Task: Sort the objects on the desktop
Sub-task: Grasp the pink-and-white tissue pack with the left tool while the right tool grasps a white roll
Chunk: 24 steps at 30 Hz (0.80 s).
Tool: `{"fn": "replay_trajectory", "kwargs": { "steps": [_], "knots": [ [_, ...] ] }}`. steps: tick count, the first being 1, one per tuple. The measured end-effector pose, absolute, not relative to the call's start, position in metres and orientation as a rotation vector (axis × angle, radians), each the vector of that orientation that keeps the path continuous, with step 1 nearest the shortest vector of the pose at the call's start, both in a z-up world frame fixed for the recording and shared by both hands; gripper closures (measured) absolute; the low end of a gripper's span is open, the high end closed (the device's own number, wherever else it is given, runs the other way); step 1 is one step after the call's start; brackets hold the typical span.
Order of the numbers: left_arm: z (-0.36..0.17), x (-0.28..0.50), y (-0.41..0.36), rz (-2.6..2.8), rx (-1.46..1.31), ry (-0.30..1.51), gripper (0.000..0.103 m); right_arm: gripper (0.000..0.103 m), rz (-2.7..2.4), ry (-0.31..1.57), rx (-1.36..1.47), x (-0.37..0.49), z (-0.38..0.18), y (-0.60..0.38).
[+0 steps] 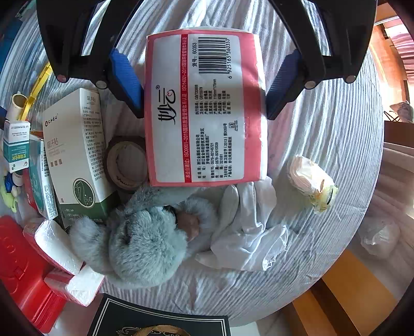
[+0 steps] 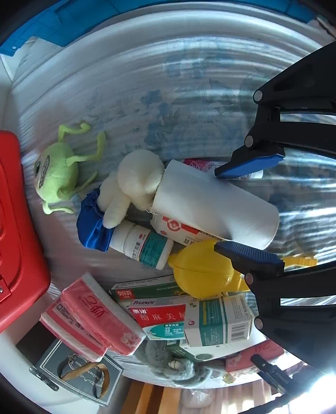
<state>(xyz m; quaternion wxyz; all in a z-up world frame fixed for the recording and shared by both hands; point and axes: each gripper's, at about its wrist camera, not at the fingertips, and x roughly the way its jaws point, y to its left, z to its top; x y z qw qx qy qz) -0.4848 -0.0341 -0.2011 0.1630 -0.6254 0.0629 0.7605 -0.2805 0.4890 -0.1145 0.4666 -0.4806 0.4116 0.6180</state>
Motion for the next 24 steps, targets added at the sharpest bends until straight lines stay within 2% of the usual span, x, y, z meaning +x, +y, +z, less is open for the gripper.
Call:
{"fn": "replay_trajectory", "kwargs": {
  "steps": [6, 14, 19, 24],
  "knots": [
    [-0.200, -0.486, -0.034, 2.184, -1.757, 0.170, 0.015, 0.053, 1.505, 1.005, -1.173, -0.283, -0.115, 0.490],
    [-0.184, -0.475, -0.045, 2.248, -1.687, 0.140, 0.016, 0.056, 1.540, 0.905, -1.175, -0.285, -0.099, 0.465],
    [-0.154, -0.444, -0.058, 2.308, -1.611, 0.101, 0.016, 0.058, 1.591, 0.873, -1.151, -0.279, -0.082, 0.440],
    [-0.145, -0.418, -0.068, 2.292, -1.571, 0.084, 0.016, 0.059, 1.566, 0.816, -1.277, -0.271, -0.093, 0.425]
  ]
}}
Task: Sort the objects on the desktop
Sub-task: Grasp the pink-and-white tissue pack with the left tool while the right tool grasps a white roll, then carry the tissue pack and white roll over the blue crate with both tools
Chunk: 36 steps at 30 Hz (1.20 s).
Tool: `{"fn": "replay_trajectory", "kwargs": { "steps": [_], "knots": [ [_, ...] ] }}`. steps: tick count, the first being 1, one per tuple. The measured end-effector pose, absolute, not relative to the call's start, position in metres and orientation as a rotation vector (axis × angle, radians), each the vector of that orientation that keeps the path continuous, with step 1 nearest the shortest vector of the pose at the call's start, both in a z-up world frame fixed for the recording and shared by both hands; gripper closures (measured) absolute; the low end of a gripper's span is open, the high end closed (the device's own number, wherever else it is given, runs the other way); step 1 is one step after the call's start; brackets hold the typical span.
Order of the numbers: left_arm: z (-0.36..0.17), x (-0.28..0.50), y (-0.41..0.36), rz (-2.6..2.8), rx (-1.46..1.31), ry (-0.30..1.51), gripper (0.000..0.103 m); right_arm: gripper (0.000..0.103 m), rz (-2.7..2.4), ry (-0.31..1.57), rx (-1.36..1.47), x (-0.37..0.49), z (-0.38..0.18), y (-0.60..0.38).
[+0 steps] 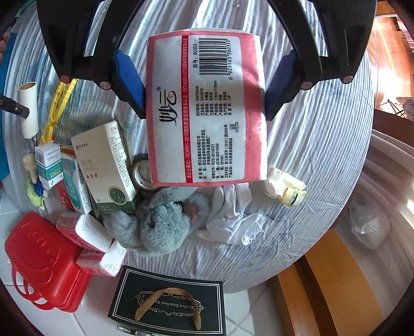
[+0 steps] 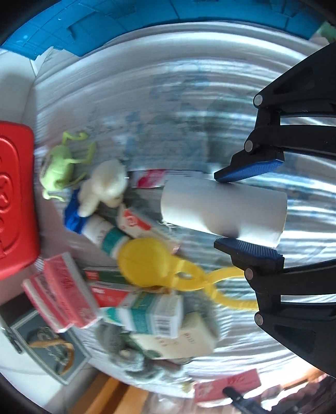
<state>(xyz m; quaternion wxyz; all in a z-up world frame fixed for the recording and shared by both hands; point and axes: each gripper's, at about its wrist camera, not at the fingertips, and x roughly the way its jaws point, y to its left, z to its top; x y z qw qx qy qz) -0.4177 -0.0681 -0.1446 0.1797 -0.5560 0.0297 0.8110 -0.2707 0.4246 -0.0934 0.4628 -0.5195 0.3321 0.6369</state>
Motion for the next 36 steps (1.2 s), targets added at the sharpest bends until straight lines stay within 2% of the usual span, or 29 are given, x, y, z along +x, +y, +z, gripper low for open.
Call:
{"fn": "replay_trajectory", "kwargs": {
  "steps": [5, 9, 16, 20, 27, 36],
  "knots": [
    [-0.164, -0.402, -0.074, 2.263, -1.595, 0.105, 0.016, 0.060, 1.550, 0.800, -1.334, -0.266, -0.111, 0.409],
    [-0.178, -0.398, -0.081, 2.252, -1.622, 0.090, 0.016, 0.056, 1.540, 0.794, -1.330, -0.267, -0.120, 0.415],
    [-0.166, -0.379, -0.095, 2.303, -1.574, 0.075, 0.016, 0.057, 1.601, 0.749, -1.277, -0.257, -0.115, 0.398],
    [-0.133, -0.361, -0.106, 2.371, -1.461, 0.036, 0.016, 0.057, 1.728, 0.681, -1.192, -0.245, -0.077, 0.360],
    [-0.051, -0.312, -0.101, 2.478, -1.118, 0.078, 0.016, 0.057, 1.921, 0.494, -1.008, -0.242, 0.009, 0.308],
    [0.035, -0.250, -0.041, 2.348, -0.857, 0.080, 0.016, 0.057, 1.934, 0.299, -0.822, -0.190, 0.126, 0.252]
  ]
}}
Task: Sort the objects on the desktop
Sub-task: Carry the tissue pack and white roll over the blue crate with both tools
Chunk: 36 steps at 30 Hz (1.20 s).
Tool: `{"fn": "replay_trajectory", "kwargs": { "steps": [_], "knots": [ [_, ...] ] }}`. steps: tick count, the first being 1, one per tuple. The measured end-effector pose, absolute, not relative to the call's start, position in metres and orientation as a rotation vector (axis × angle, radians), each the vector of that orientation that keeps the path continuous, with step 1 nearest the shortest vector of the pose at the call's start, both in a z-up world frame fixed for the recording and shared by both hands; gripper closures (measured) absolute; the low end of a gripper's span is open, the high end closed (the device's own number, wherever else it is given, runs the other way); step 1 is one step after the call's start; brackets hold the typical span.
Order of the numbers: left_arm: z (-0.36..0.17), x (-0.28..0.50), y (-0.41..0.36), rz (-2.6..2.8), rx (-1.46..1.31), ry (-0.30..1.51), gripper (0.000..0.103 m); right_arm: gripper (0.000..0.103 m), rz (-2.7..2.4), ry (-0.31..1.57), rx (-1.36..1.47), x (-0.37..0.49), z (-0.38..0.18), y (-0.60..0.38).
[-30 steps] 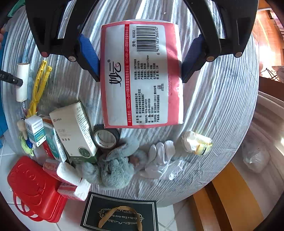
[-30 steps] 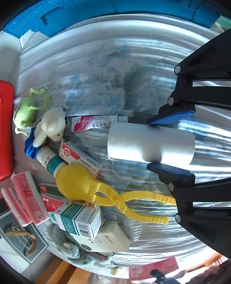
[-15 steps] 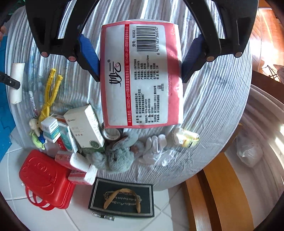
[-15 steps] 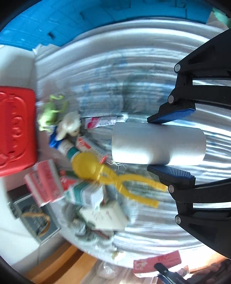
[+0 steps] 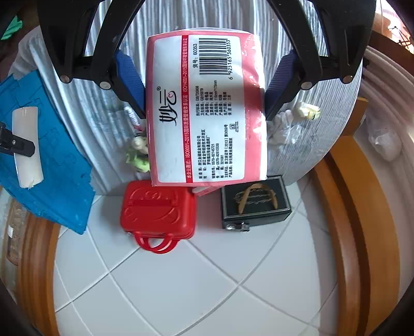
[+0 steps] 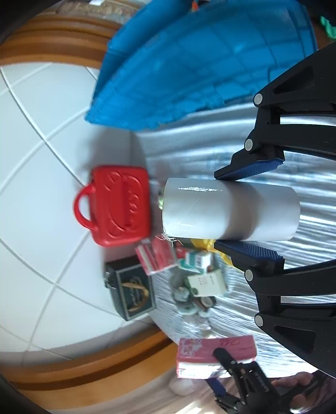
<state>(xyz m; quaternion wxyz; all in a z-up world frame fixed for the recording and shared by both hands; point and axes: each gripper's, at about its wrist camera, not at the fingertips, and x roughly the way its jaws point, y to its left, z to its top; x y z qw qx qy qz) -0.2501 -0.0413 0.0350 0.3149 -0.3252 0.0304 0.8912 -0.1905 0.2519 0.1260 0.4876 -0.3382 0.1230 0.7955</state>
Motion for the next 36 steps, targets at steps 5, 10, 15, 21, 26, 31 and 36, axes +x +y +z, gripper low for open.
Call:
{"fn": "replay_trajectory", "kwargs": {
  "steps": [5, 10, 15, 21, 26, 31, 36],
  "knots": [
    [0.072, -0.208, 0.006, 2.270, -0.755, 0.093, 0.016, 0.057, 1.909, 0.228, -0.731, -0.151, 0.173, 0.238],
    [0.101, -0.160, 0.061, 2.204, -0.667, 0.104, 0.016, 0.057, 1.899, 0.160, -0.646, -0.102, 0.216, 0.230],
    [0.130, -0.115, 0.133, 2.165, -0.612, 0.112, 0.016, 0.057, 1.901, 0.090, -0.587, -0.042, 0.259, 0.242],
    [0.210, -0.068, 0.245, 2.130, -0.560, 0.069, 0.016, 0.057, 1.893, 0.001, -0.576, 0.039, 0.323, 0.312],
    [0.259, -0.062, 0.364, 2.109, -0.650, 0.092, 0.016, 0.057, 1.858, 0.020, -0.637, 0.099, 0.368, 0.415],
    [0.243, -0.077, 0.492, 2.084, -0.894, 0.243, 0.016, 0.057, 1.830, 0.188, -0.796, 0.123, 0.345, 0.534],
    [0.172, -0.090, 0.577, 2.021, -1.134, 0.441, 0.016, 0.057, 1.818, 0.421, -0.955, 0.134, 0.276, 0.624]
  ]
}}
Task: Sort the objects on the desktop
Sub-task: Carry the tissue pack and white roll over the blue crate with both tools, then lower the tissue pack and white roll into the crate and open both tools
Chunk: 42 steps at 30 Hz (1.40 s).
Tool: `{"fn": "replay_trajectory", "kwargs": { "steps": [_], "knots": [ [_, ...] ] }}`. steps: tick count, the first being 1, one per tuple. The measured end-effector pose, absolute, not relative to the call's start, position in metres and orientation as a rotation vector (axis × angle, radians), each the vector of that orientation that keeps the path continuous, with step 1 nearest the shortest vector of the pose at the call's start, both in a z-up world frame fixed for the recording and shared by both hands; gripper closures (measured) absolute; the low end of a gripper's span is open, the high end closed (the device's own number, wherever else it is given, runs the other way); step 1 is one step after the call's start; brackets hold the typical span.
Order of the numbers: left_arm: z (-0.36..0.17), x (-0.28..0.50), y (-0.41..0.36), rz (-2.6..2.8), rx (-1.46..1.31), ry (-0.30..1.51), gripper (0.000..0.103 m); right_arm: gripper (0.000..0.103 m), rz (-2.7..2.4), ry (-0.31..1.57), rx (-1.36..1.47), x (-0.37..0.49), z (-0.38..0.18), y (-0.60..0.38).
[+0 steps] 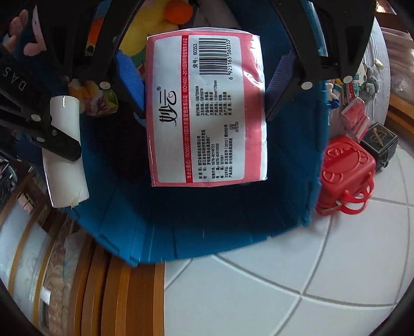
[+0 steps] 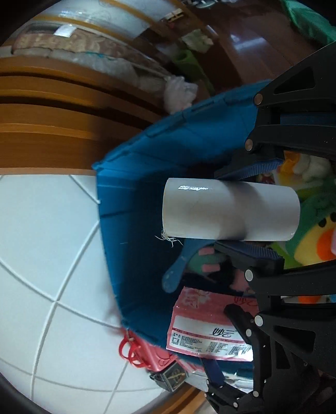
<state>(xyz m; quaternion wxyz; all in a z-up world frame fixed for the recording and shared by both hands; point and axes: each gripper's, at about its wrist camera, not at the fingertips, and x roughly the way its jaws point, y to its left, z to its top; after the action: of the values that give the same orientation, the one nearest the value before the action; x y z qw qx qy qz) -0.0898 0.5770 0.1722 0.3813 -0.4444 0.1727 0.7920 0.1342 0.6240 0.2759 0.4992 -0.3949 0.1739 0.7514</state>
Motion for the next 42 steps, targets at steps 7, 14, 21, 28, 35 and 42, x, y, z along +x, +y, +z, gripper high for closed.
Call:
{"fn": "replay_trajectory", "kwargs": {
  "steps": [7, 14, 21, 28, 35, 42],
  "knots": [
    [0.096, -0.092, 0.612, 1.923, -1.332, 0.584, 0.016, 0.057, 1.749, 0.581, -1.150, 0.145, 0.194, 0.681],
    [0.098, -0.086, 0.617, 1.942, -1.287, 0.583, 0.014, 0.057, 1.712, 0.641, -1.186, 0.156, 0.183, 0.684],
    [0.098, -0.104, 0.611, 1.965, -1.319, 0.542, 0.013, 0.049, 1.699, 0.610, -1.206, 0.161, 0.184, 0.684],
    [0.106, -0.108, 0.604, 1.965, -1.331, 0.479, 0.013, 0.020, 1.675, 0.609, -1.185, 0.171, 0.191, 0.682],
    [0.113, -0.107, 0.605, 1.988, -1.288, 0.478, 0.013, 0.018, 1.666, 0.612, -1.177, 0.178, 0.195, 0.679],
    [0.116, -0.109, 0.604, 1.965, -1.311, 0.448, 0.013, 0.017, 1.666, 0.635, -1.182, 0.180, 0.195, 0.682]
  ]
}}
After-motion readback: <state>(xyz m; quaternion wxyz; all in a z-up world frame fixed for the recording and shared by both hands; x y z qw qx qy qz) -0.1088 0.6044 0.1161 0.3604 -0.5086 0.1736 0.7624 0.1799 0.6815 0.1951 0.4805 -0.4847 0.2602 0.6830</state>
